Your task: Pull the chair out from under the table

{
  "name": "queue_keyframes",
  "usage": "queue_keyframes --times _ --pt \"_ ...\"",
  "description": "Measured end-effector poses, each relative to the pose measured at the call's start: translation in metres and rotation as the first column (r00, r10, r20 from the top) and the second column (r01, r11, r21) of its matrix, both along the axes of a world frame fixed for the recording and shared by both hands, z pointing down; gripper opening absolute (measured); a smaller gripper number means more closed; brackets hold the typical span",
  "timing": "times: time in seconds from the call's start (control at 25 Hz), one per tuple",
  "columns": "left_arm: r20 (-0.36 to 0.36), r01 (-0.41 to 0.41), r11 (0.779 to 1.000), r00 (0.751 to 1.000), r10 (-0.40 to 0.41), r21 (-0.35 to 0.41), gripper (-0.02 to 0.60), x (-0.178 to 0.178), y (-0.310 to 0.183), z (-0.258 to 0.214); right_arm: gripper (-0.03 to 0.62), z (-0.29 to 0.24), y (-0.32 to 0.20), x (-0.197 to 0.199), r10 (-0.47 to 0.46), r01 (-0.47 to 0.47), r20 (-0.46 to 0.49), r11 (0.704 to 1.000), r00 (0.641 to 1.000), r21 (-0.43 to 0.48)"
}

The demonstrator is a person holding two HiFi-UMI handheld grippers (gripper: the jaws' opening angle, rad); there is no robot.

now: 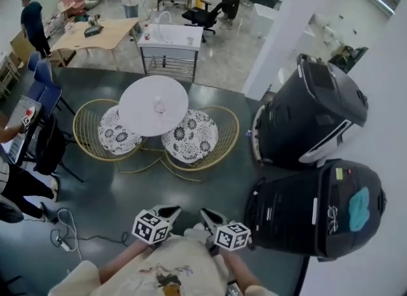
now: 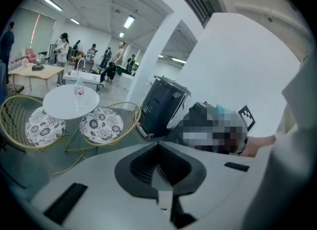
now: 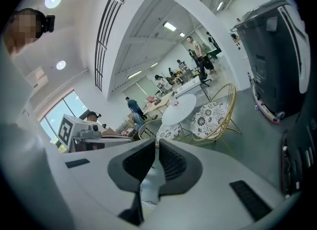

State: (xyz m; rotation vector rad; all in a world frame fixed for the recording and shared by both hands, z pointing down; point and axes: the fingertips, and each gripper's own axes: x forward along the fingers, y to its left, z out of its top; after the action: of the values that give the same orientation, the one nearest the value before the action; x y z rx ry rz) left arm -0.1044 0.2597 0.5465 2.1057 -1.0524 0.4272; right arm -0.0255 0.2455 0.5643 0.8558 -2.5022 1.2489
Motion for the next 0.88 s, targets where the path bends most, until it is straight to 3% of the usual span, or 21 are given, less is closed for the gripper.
queue_keyframes --times 0.12,0.24,0.44,0.64,0.88 --pt "0.029 -0.019 0.998 0.999 0.017 0.059 0.009 0.017 -0.028 -0.007 0.028 -0.010 -0.027 0.010 -0.006 0.004 0.035 0.998 0.999 0.058" --pt "0.037 -0.015 0.999 0.999 0.014 0.031 0.009 0.031 -0.039 0.001 0.028 -0.008 -0.035 0.031 0.030 -0.034 0.060 0.997 0.998 0.071" --pt "0.031 0.034 0.999 0.999 -0.035 0.009 0.009 0.063 -0.042 0.015 0.028 0.015 -0.031 0.073 0.078 -0.079 0.107 0.997 0.991 0.008" --pt "0.049 -0.029 0.997 0.998 0.033 -0.073 0.009 0.084 -0.060 0.022 0.029 0.040 -0.029 0.106 0.191 -0.175 0.117 0.975 0.974 -0.140" --pt "0.016 -0.122 0.990 0.992 0.123 -0.074 0.009 0.104 -0.129 0.033 0.029 0.044 -0.105 0.105 0.257 -0.236 0.113 0.956 0.960 -0.174"
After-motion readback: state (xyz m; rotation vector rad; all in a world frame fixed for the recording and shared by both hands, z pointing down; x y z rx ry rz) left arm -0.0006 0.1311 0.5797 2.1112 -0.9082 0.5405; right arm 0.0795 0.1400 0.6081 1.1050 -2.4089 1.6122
